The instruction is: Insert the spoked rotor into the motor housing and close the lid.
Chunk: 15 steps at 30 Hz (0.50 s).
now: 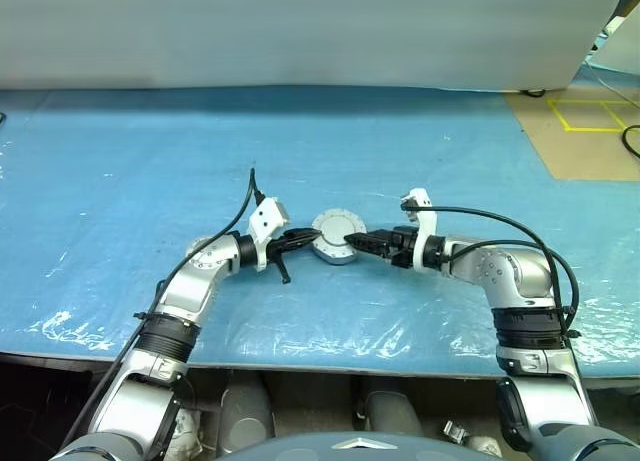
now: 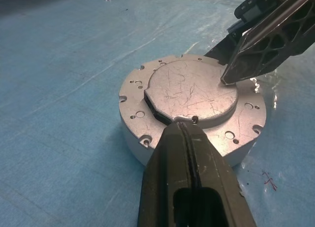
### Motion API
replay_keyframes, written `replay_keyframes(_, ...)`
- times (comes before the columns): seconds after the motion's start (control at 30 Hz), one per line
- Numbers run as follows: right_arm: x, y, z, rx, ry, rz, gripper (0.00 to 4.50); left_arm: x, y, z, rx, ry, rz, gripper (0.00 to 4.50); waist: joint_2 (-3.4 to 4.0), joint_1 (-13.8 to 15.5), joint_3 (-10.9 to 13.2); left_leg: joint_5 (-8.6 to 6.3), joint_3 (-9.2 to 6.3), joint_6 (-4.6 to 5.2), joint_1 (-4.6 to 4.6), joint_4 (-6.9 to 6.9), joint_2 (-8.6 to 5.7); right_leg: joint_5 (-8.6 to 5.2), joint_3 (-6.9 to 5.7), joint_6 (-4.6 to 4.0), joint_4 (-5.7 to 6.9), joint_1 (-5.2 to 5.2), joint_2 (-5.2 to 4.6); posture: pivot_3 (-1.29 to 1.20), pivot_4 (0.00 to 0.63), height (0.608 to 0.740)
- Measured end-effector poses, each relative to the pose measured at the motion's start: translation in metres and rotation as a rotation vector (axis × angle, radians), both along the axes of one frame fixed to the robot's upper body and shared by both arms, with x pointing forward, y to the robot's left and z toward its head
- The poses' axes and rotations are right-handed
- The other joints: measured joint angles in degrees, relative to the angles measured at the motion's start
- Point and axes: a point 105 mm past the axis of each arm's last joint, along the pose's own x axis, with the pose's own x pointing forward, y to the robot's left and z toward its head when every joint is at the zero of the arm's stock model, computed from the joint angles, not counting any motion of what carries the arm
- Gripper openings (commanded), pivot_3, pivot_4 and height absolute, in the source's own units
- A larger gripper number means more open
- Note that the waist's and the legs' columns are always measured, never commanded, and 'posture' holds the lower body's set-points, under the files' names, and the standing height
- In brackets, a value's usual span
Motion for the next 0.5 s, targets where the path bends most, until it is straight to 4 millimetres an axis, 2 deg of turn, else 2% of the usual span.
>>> replay_keyframes(0.17, -0.0046, 0.0096, -0.0015, 0.169, 0.137, -0.033, 4.47, -0.0002, 0.0007, -0.0004, -0.001, 0.000, 0.002, 0.00, 0.02, 0.0, 0.0, 0.00, 0.00, -0.01, -0.02, -0.03, -0.02, 0.00, 0.00, 0.00, -0.01, -0.03, -0.01, 0.00, 0.150, 0.740)
replay_keyframes(0.33, -0.0055, 0.0104, -0.0035, 0.284, 0.226, -0.095, 4.47, -0.0001, 0.0018, -0.0002, -0.001, -0.001, 0.005, 0.00, 0.03, 0.0, 0.0, 0.01, 0.00, -0.02, 0.00, -0.12, -0.01, 0.00, 0.00, 0.00, -0.02, -0.06, -0.01, 0.00, 0.150, 0.740)
replay_keyframes(0.43, -0.0074, 0.0098, -0.0048, 0.314, 0.257, -0.111, 3.86, -0.0002, 0.0025, -0.0002, -0.001, -0.005, 0.005, 0.00, 0.05, 0.0, 0.0, 0.01, 0.01, -0.03, 0.00, -0.17, -0.01, 0.00, 0.00, 0.01, -0.05, -0.08, -0.02, 0.00, 0.150, 0.740)
replay_keyframes(0.5, -0.0091, 0.0087, -0.0066, 0.326, 0.280, -0.120, 3.23, -0.0001, 0.0037, -0.0006, 0.003, -0.005, 0.008, 0.00, 0.07, 0.0, 0.0, 0.01, 0.02, -0.04, -0.01, -0.21, -0.01, 0.00, 0.01, 0.01, -0.06, -0.11, -0.01, 0.00, 0.150, 0.740)
